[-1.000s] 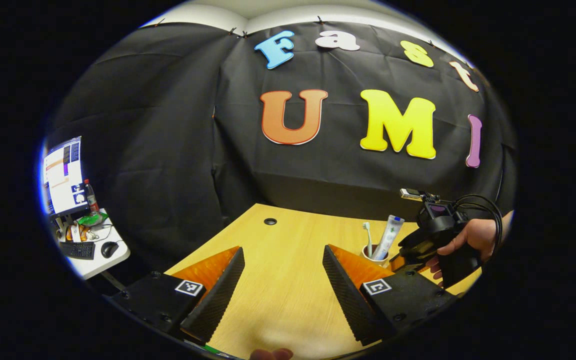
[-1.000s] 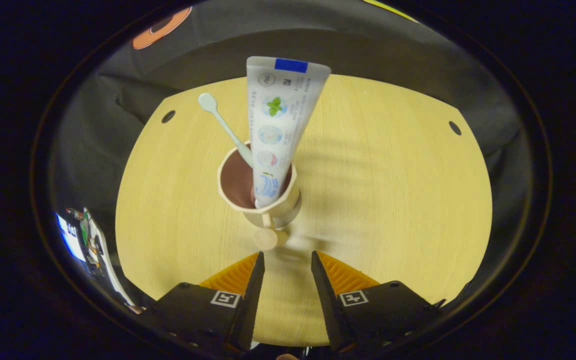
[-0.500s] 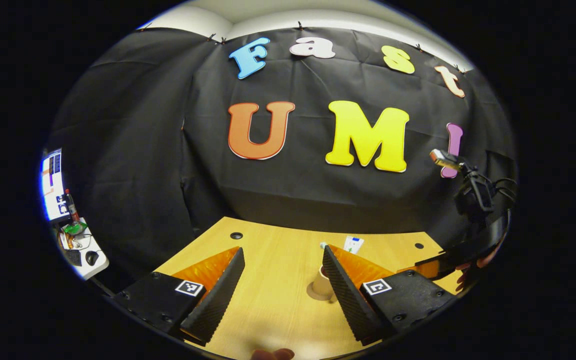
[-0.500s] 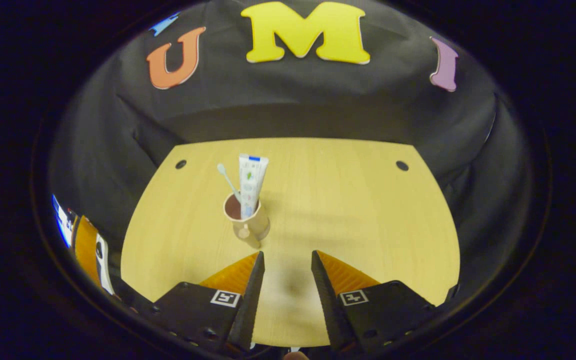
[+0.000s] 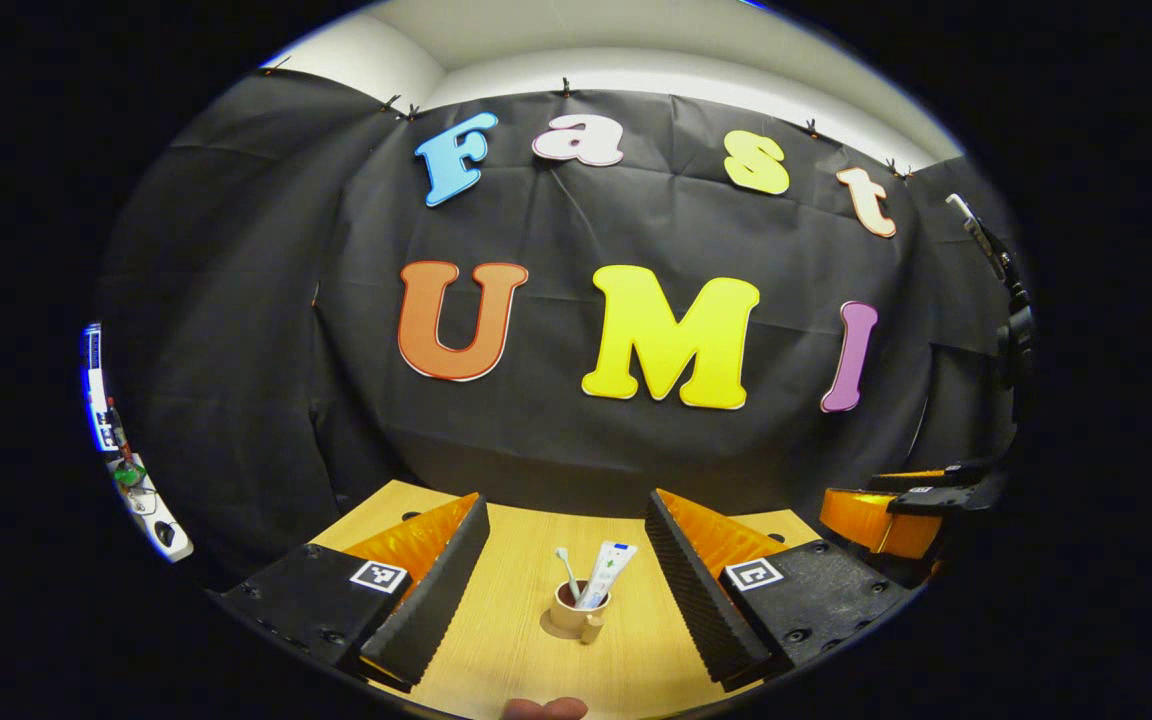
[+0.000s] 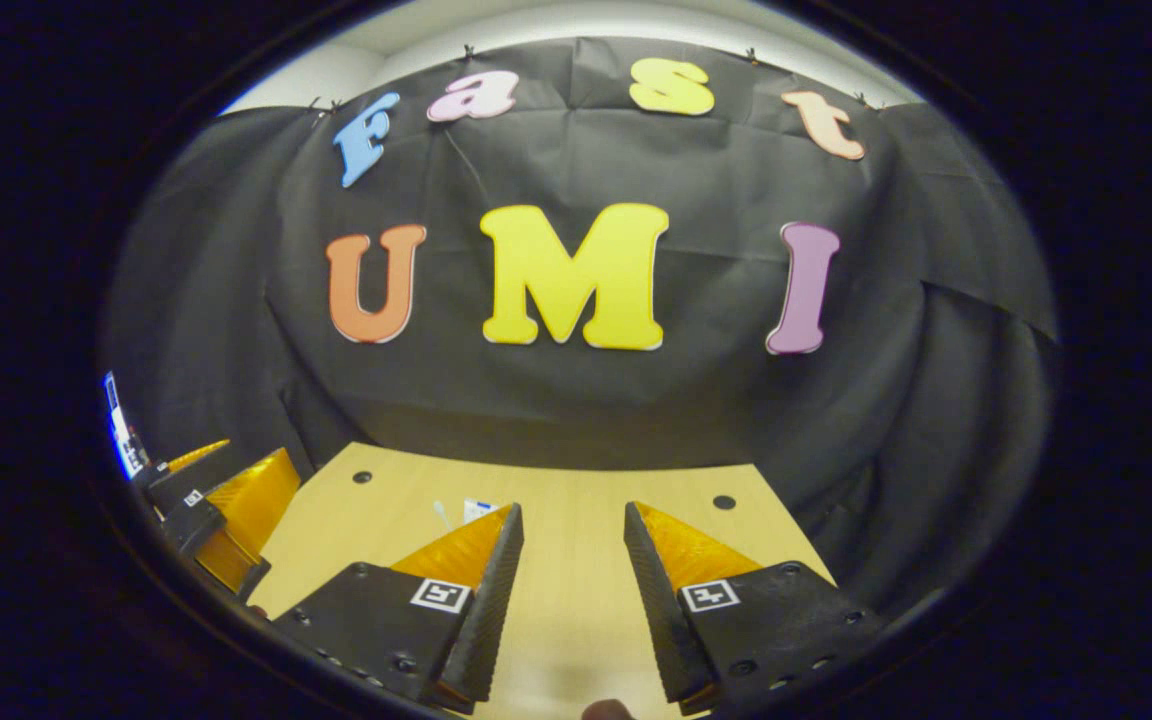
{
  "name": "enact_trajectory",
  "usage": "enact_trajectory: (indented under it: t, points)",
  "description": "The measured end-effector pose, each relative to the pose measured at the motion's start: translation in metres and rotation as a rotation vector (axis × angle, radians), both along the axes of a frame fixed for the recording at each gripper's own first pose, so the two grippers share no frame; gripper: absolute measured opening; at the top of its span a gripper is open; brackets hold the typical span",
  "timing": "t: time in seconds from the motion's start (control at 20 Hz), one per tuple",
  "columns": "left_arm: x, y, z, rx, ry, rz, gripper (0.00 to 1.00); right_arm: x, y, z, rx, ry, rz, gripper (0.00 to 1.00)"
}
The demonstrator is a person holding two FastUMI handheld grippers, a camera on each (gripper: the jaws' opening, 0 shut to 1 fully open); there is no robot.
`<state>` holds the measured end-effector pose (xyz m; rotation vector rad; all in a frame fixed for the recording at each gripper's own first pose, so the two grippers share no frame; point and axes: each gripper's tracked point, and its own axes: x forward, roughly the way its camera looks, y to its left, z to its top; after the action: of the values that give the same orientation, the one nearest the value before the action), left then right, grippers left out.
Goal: Put the toothbrush and toothpaste on the desktop into the cup, then pick up the cup and place it on the coaster on the desktop.
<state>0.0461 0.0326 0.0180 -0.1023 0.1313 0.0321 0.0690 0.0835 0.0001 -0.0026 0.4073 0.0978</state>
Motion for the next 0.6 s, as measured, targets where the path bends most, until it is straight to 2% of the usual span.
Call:
enact_trajectory:
  t: [0.35, 0.6]
  points:
    - [-0.011, -0.018, 0.027, -0.020, -0.034, -0.007, 0.99, -0.008, -0.007, 0.024, 0.001, -0.107, 0.015, 0.68]
    - [-0.011, -0.025, 0.027, -0.004, -0.030, -0.010, 0.99, 0.001, -0.010, 0.025, 0.011, -0.123, 0.025, 0.66]
